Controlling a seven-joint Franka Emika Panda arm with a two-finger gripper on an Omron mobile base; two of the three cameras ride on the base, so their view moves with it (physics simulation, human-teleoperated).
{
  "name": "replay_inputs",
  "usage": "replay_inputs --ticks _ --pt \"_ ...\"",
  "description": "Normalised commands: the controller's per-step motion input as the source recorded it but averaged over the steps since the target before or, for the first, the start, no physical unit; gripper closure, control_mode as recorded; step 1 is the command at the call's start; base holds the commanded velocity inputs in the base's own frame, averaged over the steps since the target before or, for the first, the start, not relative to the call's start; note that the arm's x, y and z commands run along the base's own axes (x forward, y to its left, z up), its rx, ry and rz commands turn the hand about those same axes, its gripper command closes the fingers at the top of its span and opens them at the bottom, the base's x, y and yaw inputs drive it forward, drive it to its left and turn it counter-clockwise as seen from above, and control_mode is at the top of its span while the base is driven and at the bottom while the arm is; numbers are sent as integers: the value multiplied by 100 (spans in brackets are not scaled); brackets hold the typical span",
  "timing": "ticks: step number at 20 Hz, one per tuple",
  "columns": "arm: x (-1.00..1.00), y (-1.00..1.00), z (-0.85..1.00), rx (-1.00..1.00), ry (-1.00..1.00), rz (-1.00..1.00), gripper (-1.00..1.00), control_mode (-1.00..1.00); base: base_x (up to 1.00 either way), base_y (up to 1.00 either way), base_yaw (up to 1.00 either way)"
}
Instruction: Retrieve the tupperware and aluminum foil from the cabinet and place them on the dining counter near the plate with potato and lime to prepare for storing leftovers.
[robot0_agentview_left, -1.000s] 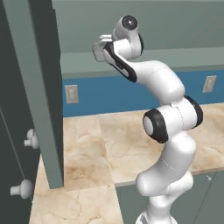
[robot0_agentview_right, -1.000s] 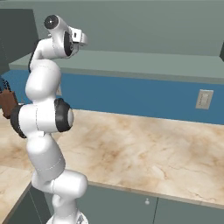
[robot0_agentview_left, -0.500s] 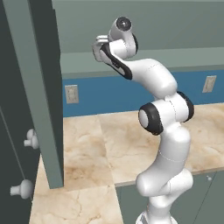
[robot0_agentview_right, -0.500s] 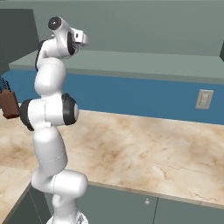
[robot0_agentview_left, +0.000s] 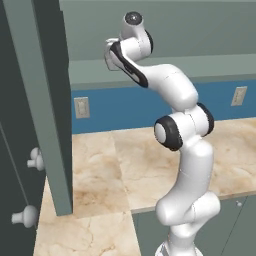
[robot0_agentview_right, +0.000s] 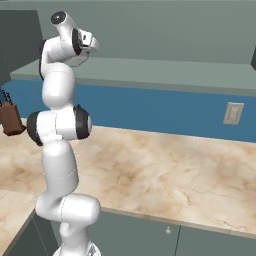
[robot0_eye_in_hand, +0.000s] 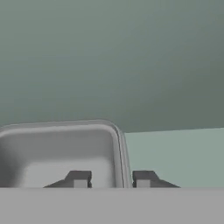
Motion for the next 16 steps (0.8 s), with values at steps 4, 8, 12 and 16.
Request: replay_inputs --ticks 4,8,12,16 --pt "0 9 -34 -3 0 -7 100 -100 0 0 0" --pt "-9 1 -49 -15 -16 -13 100 -100 0 0 0" --pt "-10 -7 -29 -16 -20 -18 100 -100 0 0 0" --pt "-31 -22 -5 -15 -14 -20 100 -100 0 0 0"
